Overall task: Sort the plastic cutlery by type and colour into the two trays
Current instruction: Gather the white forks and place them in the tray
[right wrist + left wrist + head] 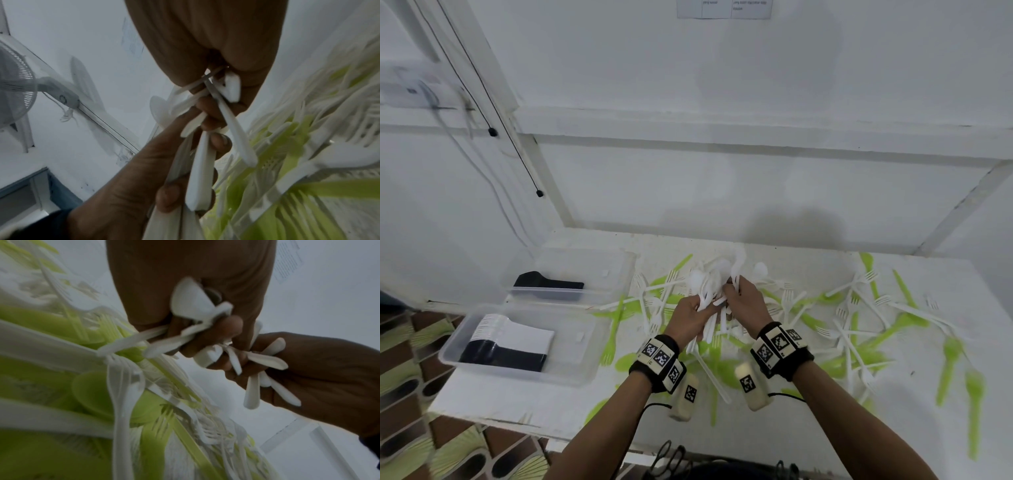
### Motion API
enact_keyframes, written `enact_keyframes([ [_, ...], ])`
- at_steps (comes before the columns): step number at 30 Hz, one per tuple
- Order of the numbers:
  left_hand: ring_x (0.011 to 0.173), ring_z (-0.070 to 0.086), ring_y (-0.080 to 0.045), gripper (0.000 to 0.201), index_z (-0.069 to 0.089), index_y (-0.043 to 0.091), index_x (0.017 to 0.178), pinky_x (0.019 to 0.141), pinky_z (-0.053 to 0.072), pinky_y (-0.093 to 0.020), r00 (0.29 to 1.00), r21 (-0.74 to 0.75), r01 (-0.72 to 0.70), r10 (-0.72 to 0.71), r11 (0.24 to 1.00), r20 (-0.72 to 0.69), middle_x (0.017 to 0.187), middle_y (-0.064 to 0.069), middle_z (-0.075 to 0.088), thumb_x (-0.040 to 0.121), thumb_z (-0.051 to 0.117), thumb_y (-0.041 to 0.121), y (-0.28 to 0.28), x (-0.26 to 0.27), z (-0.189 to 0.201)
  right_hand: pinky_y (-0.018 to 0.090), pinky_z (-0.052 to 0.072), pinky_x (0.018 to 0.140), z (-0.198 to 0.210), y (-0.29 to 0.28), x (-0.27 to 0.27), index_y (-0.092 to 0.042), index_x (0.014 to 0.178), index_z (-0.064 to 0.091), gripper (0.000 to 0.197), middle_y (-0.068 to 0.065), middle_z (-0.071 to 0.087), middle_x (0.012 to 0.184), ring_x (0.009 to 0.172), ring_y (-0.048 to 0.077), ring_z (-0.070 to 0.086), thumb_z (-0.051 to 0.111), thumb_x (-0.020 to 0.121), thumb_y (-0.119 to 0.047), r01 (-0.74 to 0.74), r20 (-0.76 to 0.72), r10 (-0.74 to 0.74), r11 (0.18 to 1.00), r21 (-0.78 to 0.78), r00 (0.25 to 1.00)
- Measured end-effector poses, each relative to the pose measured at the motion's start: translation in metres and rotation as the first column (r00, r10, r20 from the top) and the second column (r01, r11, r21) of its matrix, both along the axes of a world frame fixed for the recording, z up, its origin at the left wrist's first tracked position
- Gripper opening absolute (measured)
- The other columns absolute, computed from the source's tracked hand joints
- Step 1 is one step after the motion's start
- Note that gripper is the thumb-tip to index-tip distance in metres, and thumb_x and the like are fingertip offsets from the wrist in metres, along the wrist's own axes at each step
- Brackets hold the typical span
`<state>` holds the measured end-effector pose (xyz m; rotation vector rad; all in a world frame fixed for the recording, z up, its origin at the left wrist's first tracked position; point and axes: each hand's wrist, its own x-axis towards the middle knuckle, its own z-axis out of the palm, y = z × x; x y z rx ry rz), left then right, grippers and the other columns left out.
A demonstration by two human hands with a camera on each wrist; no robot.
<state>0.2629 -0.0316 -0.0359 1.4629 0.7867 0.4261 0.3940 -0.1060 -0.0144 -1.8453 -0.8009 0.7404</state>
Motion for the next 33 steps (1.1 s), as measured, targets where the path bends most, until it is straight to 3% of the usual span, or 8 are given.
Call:
enact_keyframes([
  [3, 0.041, 0.048, -0.021, 0.031, 0.070, 0.011, 0.072, 0.040, 0.038, -0.028, 0.998, 0.035, 0.040, -0.039, 0.999, -0.039, 0.054, -0.002, 0.061, 0.093, 0.074, 0.033, -0.001, 0.001, 0.001, 0.027, 0.053, 0.056, -0.003, 0.000, 0.001, -0.012, 0.102, 0.060, 0.017, 0.008, 0.066, 0.092, 0.078, 0.024, 0.067, 0.045, 0.104, -0.019, 0.018, -0.024, -0.019, 1.000, -0.016, 1.000],
  [7, 0.039, 0.049, -0.026, 0.053, 0.064, -0.011, 0.081, 0.042, 0.039, -0.029, 0.993, 0.100, 0.057, -0.046, 0.993, -0.107, 0.058, -0.022, 0.060, 0.093, 0.072, 0.040, 0.002, 0.002, 0.000, 0.023, 0.047, 0.051, -0.002, -0.001, 0.001, -0.016, 0.091, 0.056, 0.017, 0.004, 0.064, 0.081, 0.063, 0.016, 0.062, 0.045, 0.104, -0.020, 0.053, -0.047, -0.054, 0.998, -0.014, 0.997],
  [9, 0.040, 0.051, -0.026, 0.059, 0.063, -0.013, 0.083, 0.044, 0.041, -0.032, 0.993, 0.114, 0.057, -0.044, 0.992, -0.114, 0.062, -0.030, 0.060, 0.091, 0.072, 0.046, 0.005, 0.002, 0.000, 0.027, 0.047, 0.059, -0.002, 0.000, 0.002, -0.020, 0.084, 0.053, 0.022, 0.000, 0.063, 0.078, 0.066, 0.017, 0.062, 0.045, 0.104, -0.024, 0.057, -0.025, -0.058, 0.998, -0.036, 0.998],
  [11, 0.040, 0.052, -0.022, 0.055, 0.067, -0.008, 0.082, 0.044, 0.040, -0.029, 0.994, 0.095, 0.064, -0.055, 0.993, -0.095, 0.058, -0.022, 0.060, 0.092, 0.072, 0.046, 0.005, 0.002, 0.002, 0.032, 0.048, 0.063, -0.003, 0.002, 0.004, -0.015, 0.087, 0.057, 0.022, 0.003, 0.064, 0.078, 0.069, 0.019, 0.062, 0.046, 0.103, -0.025, 0.068, -0.051, -0.072, 0.996, -0.064, 0.996],
  [14, 0.041, 0.050, -0.022, 0.049, 0.068, -0.006, 0.081, 0.041, 0.037, -0.026, 0.999, 0.020, 0.016, -0.015, 1.000, -0.041, 0.057, -0.012, 0.059, 0.094, 0.072, 0.041, 0.003, 0.000, 0.002, 0.034, 0.050, 0.057, -0.007, 0.006, 0.007, 0.001, 0.100, 0.061, 0.031, 0.020, 0.069, 0.080, 0.061, 0.022, 0.063, 0.049, 0.099, -0.027, 0.102, -0.151, -0.113, 0.992, -0.080, 0.982],
  [18, 0.037, 0.043, -0.017, 0.037, 0.062, 0.005, 0.063, 0.038, 0.031, -0.024, 0.995, -0.069, -0.100, 0.101, 0.993, 0.025, 0.048, -0.003, 0.052, 0.091, 0.076, 0.025, 0.002, -0.003, 0.001, 0.029, 0.048, 0.051, -0.006, 0.007, 0.004, 0.000, 0.099, 0.062, 0.027, 0.017, 0.068, 0.083, 0.059, 0.020, 0.063, 0.054, 0.098, -0.026, 0.094, -0.196, -0.103, 0.994, -0.056, 0.975],
  [26, 0.036, 0.038, -0.015, 0.048, 0.064, -0.021, 0.090, 0.037, 0.032, -0.023, 0.985, -0.101, -0.159, 0.165, 0.982, 0.055, 0.049, -0.003, 0.044, 0.087, 0.080, 0.025, 0.005, -0.008, 0.000, 0.024, 0.047, 0.049, -0.004, 0.006, -0.009, -0.004, 0.093, 0.063, 0.017, 0.008, 0.062, 0.077, 0.057, 0.016, 0.057, 0.056, 0.099, -0.018, 0.173, -0.242, -0.170, 0.985, -0.011, 0.955],
  [33, 0.043, 0.039, -0.021, 0.070, 0.064, -0.018, 0.099, 0.038, 0.033, -0.025, 0.986, -0.127, -0.124, 0.137, 0.984, 0.099, 0.073, -0.016, 0.055, 0.073, 0.090, 0.042, 0.006, -0.006, 0.003, 0.028, 0.041, 0.047, 0.001, 0.006, -0.007, -0.009, 0.080, 0.058, 0.016, 0.007, 0.060, 0.067, 0.052, 0.019, 0.052, 0.058, 0.094, -0.017, 0.248, -0.348, -0.220, 0.968, 0.037, 0.911],
])
